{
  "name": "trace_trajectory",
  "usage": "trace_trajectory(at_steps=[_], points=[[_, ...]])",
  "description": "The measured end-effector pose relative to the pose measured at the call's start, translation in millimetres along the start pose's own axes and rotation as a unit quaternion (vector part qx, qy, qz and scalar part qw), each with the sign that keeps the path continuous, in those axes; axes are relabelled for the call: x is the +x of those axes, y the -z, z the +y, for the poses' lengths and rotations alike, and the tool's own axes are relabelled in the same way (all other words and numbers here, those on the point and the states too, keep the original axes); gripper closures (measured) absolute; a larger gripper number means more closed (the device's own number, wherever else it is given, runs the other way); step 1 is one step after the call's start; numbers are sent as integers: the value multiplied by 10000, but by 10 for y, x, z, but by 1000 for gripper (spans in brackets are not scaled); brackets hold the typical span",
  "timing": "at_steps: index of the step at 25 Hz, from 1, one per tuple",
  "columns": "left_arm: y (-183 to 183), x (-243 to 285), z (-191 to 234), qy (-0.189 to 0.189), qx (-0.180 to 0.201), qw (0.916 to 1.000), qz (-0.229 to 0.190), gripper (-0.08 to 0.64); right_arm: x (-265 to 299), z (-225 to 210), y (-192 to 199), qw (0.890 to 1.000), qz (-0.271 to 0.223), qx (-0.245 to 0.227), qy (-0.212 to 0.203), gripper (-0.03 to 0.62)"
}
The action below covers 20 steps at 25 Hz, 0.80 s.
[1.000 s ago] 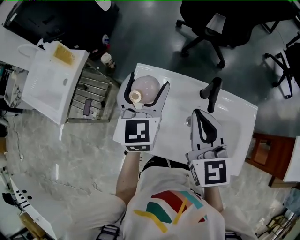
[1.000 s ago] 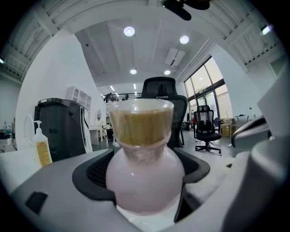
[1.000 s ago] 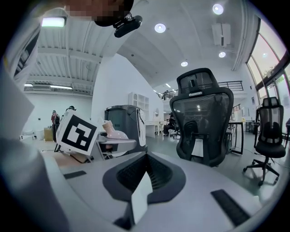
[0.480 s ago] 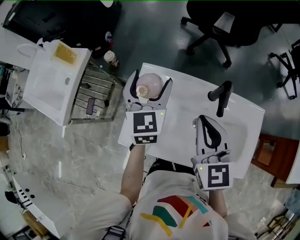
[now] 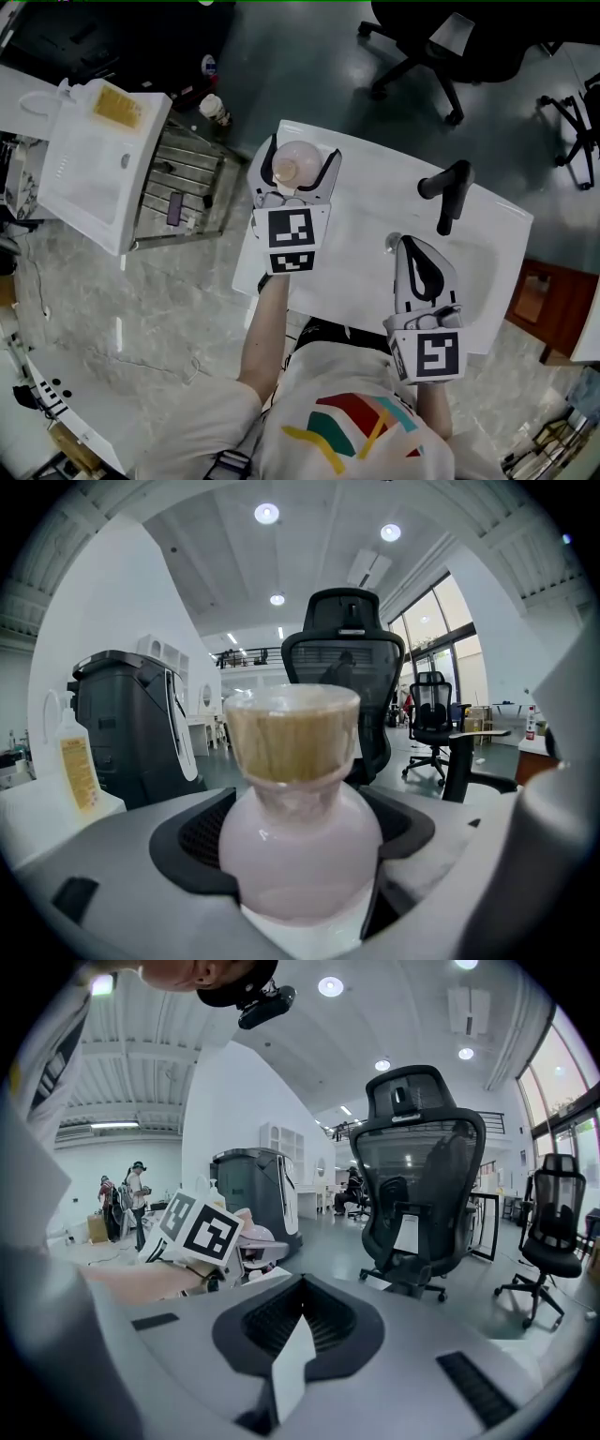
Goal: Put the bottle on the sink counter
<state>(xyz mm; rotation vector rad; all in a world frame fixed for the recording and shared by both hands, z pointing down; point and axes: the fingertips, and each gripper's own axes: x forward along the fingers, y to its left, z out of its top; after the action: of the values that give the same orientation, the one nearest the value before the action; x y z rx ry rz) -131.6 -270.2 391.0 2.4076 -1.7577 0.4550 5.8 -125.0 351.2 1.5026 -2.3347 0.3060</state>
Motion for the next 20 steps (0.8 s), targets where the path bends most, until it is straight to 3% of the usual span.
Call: trace_trajectory(at_steps=[11,20], points=[[354,284,106,-12,27,9990,436,161,31,-110,239,9990,268,254,243,581],[600,454,107,56,-21,9979,646,161,131,45,377,9983,511,282,30,581]])
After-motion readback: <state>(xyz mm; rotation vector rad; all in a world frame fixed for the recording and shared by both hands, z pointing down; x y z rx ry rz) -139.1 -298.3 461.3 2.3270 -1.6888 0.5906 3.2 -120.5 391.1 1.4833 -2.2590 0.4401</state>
